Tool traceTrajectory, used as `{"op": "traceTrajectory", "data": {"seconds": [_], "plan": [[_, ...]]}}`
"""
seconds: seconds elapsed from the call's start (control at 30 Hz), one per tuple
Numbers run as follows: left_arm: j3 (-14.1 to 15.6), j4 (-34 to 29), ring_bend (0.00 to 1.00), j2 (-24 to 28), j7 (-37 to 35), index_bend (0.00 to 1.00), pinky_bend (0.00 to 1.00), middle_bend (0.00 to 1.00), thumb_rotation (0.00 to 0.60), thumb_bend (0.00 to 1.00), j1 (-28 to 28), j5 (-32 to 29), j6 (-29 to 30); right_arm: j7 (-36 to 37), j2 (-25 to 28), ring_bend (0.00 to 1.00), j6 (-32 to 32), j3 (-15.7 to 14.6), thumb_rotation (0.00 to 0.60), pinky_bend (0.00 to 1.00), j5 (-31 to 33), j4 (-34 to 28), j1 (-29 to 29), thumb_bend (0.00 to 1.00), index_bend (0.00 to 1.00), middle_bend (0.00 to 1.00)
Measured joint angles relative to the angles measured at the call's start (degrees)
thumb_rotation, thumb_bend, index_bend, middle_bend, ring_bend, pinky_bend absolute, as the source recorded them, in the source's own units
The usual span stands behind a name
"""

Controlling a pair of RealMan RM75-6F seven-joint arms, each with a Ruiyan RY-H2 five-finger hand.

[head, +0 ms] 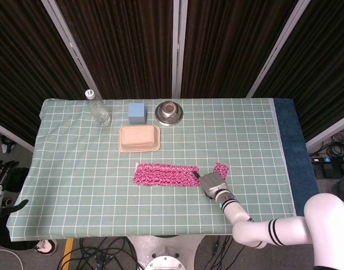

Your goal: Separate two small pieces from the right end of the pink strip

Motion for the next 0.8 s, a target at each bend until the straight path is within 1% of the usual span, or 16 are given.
{"op": "traceTrajectory", "data": {"seconds": [0.2, 0.47, 0.63, 0.8], "plan": [[-0.27, -0.17, 0.04, 0.13, -0.57, 0.11, 0.14, 0.11, 0.600, 0.00, -0.03, -0.08, 0.19, -0.56, 0.90, 0.88, 2.61, -2.33, 0.600, 0.75, -0.91, -3.03, -0.18, 1.00, 0.03, 0.92], [-0.44, -1.08, 0.04, 0.31, 0.38, 0.11, 0.14, 0.11, 0.600, 0.00, -0.13, 0.15, 0.47, 0.82, 4.01, 0.88, 6.31, -6.80, 0.600, 0.75, -7.20, -8.83, -3.60, 1.00, 0.04, 0.92], [-0.81, -1.61, 0.04, 0.51, 0.65, 0.11, 0.14, 0.11, 0.600, 0.00, -0.17, -0.08, 0.75, 2.50, 7.48, 0.88, 5.91, -9.69, 0.600, 0.75, -9.94, -11.85, -5.55, 1.00, 0.05, 0.92], [-1.19, -2.11, 0.04, 0.92, 0.70, 0.11, 0.14, 0.11, 0.600, 0.00, -0.09, -0.12, 1.40, 3.60, 10.04, 0.88, 5.80, -11.84, 0.600, 0.75, -13.57, -14.27, -7.15, 1.00, 0.06, 0.92]]}}
